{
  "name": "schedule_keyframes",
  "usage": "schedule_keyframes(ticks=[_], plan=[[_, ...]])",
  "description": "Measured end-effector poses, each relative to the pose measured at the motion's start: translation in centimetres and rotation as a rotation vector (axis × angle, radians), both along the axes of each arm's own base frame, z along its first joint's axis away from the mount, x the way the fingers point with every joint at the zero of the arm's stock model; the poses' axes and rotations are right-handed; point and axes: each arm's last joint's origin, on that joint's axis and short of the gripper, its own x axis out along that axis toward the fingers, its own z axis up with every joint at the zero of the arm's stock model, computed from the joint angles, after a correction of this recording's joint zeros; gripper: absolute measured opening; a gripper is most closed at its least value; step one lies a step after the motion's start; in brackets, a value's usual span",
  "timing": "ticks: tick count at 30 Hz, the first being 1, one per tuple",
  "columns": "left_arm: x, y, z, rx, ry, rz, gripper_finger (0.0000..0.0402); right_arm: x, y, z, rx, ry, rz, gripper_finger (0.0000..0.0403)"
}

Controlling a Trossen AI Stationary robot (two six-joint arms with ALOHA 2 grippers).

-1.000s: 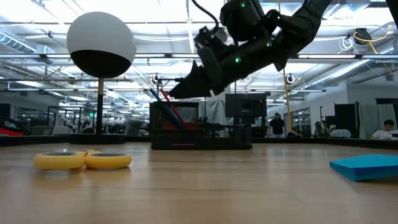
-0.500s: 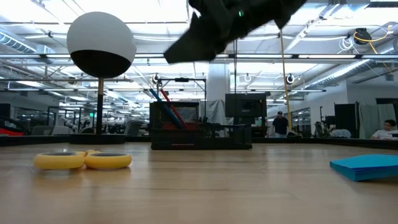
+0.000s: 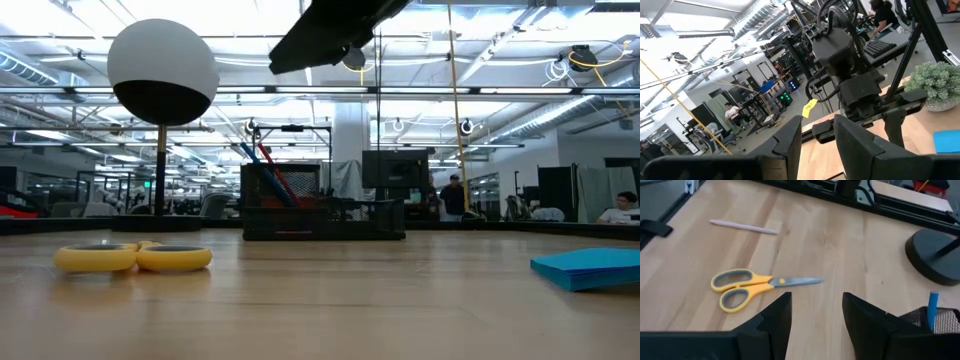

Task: Pick and place office supplies into organizer
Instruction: Put the blue notepad into the desk organizer

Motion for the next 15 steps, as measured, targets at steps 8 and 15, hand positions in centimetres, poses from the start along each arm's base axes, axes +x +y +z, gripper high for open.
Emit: schedule_keyframes(ticks=[8, 15], plan=[[0.00, 0.00, 0.00, 0.000, 0.000, 0.000, 0.0124, -0.06, 0.35, 0.19, 0.050, 0.020, 0.057, 0.0166], [0.00, 0.00, 0.01, -0.001, -0.001, 0.000, 0.0124, -0.21, 0.37, -0.01, 0.067, 0.049, 0.061, 0.0166]])
